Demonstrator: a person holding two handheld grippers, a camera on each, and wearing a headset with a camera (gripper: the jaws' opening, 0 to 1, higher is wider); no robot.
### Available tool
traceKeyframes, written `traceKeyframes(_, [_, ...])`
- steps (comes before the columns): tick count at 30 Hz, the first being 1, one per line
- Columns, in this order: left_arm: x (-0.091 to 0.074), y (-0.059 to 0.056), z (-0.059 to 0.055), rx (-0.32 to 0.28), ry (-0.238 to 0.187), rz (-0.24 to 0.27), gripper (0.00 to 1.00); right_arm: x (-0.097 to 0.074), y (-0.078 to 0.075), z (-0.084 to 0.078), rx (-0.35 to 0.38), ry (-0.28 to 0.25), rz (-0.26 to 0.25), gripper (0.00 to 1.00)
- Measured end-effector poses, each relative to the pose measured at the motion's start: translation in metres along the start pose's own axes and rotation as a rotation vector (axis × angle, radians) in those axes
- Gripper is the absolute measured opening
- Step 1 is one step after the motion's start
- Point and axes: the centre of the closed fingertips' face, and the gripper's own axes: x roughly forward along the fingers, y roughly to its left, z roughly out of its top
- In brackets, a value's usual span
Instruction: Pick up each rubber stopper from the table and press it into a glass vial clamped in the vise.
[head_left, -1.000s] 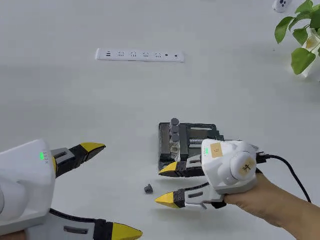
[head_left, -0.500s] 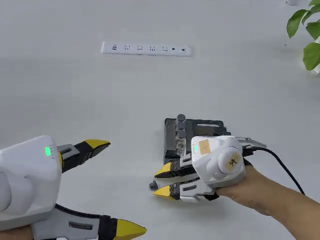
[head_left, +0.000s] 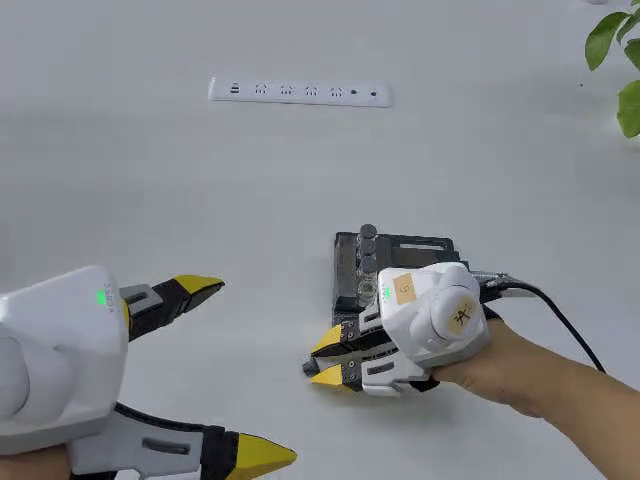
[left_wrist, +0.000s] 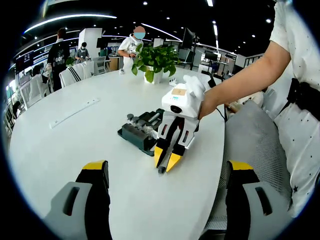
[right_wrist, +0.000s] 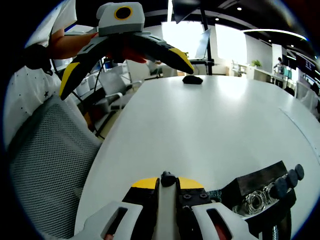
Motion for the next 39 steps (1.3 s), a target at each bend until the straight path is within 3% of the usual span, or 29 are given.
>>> traceKeyframes(8, [0.002,-0.001,0.003,0.004,-0.006,-0.002,0.96,-0.003,0.002,0.004,0.015,-0.004,-0.017,0.07])
traceKeyframes(15, [0.003,-0.001,0.011,0.016,-0.025,-0.004,0.86,-0.031,0.006,0.021,0.024,-0.061,-0.064,0.07])
traceKeyframes(24, [0.012,-0.015,0.039,0.045,-0.077,-0.063,0.63,-0.089,0.027,0.057,0.038,-0.169,-0.137,0.07])
traceKeyframes(29, [0.015,-0.032,0.056,0.083,-0.113,-0.136,0.38,-0.118,0.042,0.075,0.052,-0.215,-0.167,0.07])
traceKeyframes(35, [0.016,-0.044,0.078,0.128,-0.164,-0.176,0.31,-0.142,0.055,0.092,0.049,-0.255,-0.199,0.07])
traceKeyframes(39, [0.014,-0.055,0.091,0.162,-0.197,-0.213,0.21,-0.152,0.063,0.104,0.046,-0.283,-0.209,0.07])
